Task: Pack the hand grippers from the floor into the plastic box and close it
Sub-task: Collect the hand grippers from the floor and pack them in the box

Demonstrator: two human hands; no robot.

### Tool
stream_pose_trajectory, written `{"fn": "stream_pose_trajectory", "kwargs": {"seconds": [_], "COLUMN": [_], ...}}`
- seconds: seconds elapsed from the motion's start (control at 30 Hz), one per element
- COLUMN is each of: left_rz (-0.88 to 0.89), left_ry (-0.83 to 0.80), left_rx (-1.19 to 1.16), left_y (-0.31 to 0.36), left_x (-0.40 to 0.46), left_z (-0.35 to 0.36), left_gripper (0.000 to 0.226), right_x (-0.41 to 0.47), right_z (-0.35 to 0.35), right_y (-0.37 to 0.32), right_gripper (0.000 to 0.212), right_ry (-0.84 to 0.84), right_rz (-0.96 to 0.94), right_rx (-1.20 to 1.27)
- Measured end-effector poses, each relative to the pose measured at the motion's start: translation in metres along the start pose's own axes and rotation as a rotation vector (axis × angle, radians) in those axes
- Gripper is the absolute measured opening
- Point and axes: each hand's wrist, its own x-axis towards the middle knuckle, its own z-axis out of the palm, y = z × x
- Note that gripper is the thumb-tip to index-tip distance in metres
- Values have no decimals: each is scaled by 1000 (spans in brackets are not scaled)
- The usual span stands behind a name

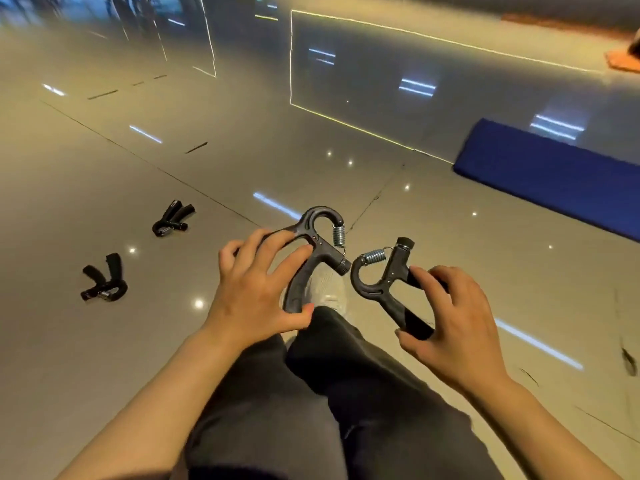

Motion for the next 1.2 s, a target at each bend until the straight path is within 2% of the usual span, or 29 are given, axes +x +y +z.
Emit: {"fn": "stream_pose_trajectory", "kwargs": {"seconds": [0.3, 0.53, 0.67, 0.8, 1.0, 1.2], "left_rz": [138, 273, 364, 450, 620, 751], "left_ry": [158, 153, 60, -37, -52, -141], "left_rx": [-77, -174, -232, -223, -195, -242], "left_y": [187, 324, 389, 442, 519, 618], "left_x": [-45, -76, -96, -106, -128, -171], "left_z": [-122, -167, -164, -162, -163, -144], "left_gripper": [69, 72, 74, 75, 76, 75], "right_x": [-166, -305, -381, -442, -530, -628], "right_z": [-157, -234, -261, -288, -321, -343], "right_y": [27, 51, 70, 96, 131, 171], "right_gripper": [86, 81, 82, 76, 69, 71], "right_ry": [190, 294, 266, 210, 135, -1], "right_rz": [67, 188, 278, 289, 319, 408], "right_rx": [-36, -26, -50, -147, -308, -411]}}
